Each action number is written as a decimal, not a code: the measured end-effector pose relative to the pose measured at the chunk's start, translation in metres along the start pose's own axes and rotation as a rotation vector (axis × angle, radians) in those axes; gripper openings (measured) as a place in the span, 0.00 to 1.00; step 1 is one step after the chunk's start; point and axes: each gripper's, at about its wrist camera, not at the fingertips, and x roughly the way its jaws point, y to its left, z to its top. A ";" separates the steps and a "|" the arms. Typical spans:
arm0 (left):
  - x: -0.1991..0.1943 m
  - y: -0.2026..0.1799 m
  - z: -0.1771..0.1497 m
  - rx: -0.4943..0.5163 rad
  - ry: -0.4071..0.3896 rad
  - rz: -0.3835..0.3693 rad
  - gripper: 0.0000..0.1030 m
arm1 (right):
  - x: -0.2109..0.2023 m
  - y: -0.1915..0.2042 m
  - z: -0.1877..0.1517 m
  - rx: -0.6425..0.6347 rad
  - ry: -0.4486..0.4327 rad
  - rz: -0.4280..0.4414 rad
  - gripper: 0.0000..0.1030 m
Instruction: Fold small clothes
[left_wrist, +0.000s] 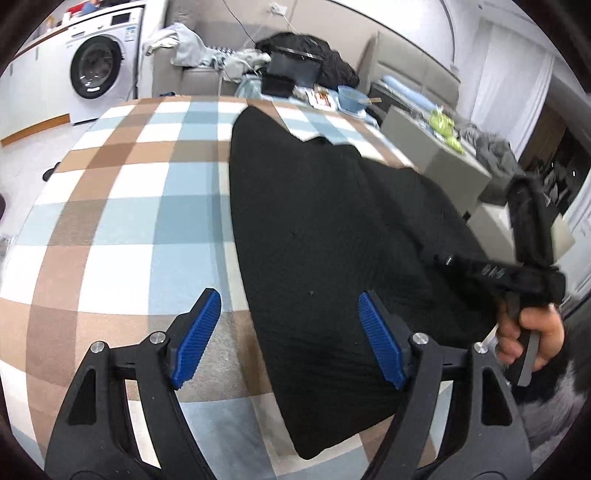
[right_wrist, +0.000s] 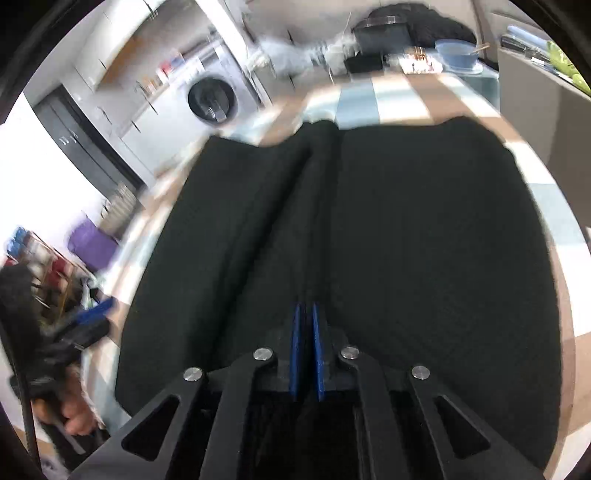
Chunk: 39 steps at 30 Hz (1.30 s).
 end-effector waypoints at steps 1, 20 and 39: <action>0.004 -0.002 -0.001 0.014 0.019 0.000 0.72 | -0.006 0.002 0.000 -0.012 0.000 -0.037 0.23; -0.002 -0.010 -0.030 0.168 0.134 -0.018 0.74 | -0.032 0.043 -0.039 -0.185 0.174 0.216 0.39; 0.020 0.036 0.019 -0.078 0.066 0.064 0.74 | 0.030 0.032 0.071 -0.014 -0.061 0.194 0.08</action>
